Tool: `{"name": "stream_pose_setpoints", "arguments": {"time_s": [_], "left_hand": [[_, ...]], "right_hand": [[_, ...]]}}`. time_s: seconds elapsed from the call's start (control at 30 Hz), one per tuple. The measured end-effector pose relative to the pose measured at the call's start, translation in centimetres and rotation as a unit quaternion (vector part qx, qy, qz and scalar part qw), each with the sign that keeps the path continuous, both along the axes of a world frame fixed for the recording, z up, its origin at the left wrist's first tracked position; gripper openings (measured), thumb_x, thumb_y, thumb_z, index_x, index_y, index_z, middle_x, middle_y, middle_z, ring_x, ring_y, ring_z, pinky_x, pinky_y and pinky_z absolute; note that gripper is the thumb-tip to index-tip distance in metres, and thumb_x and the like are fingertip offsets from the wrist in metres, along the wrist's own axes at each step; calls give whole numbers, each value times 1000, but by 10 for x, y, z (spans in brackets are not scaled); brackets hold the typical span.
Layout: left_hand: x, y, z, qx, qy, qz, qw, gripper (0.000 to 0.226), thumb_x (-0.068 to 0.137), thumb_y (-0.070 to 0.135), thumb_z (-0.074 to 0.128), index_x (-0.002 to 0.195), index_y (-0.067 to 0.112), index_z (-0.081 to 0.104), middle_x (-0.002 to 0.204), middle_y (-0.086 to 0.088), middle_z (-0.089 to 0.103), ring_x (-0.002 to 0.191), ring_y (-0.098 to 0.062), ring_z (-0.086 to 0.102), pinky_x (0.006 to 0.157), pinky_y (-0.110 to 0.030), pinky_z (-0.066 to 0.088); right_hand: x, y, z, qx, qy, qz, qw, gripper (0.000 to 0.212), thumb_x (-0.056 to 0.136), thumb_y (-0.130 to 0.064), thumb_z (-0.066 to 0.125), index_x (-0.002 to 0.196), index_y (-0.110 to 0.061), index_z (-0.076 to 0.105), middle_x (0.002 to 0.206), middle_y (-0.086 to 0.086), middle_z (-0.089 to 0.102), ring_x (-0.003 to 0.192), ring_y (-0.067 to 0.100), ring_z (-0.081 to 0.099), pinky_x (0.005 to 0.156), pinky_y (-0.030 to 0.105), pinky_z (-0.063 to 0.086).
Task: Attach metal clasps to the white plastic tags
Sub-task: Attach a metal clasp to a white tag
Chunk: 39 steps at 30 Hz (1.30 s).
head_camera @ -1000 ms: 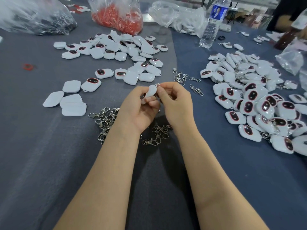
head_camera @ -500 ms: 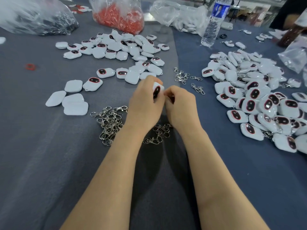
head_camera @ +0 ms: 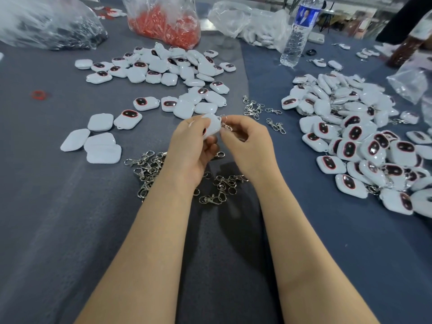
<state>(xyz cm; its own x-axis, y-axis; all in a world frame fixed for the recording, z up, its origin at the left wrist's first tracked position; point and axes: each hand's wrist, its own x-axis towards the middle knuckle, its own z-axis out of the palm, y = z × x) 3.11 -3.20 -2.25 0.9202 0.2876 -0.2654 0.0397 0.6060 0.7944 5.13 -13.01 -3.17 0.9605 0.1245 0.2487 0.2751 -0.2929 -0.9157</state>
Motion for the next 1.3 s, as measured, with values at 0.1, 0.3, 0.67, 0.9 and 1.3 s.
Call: {"name": "stream_pose_setpoints", "arguments": {"time_s": [0.1,0.3,0.67,0.9,1.3], "left_hand": [[0,0,-1,51,0,7,999,17,94,10,46,108,15,55,74,1,55,46,-4,45,46,-17,44],[0,-3,0,80,1,13,997,18,92,8,47,106,16,54,72,2,56,45,-4,45,45,-18,42],[-2,-7,-4,448,-112,91,882,14,88,8,54,97,18,50,68,11,50,55,4,46,56,-9,35],[0,-18,-5,366,-54,84,925,23,87,16,59,105,21,46,93,-3,60,73,-21,59,66,-30,51],[38,-159,21,392,-155,-109,900,21,91,12,53,109,13,65,100,-2,64,96,-24,60,87,-39,51]], "right_hand": [[-1,2,0,21,4,-4,1000,11,89,-11,61,93,-22,63,79,-13,65,69,-6,59,66,6,44],[-3,4,-3,-22,-39,-78,996,11,93,-15,57,91,-17,69,77,-14,63,71,-3,56,65,3,39],[-3,1,-10,-149,-131,-81,977,16,95,-12,51,88,-9,65,77,3,63,73,21,54,68,31,43],[1,-16,10,-7,17,-95,995,25,97,-20,46,116,-19,62,105,-7,66,98,4,58,88,17,41],[-4,-144,27,-40,0,-298,954,13,90,-24,58,100,-24,51,86,-1,64,80,15,58,73,25,42]]}}
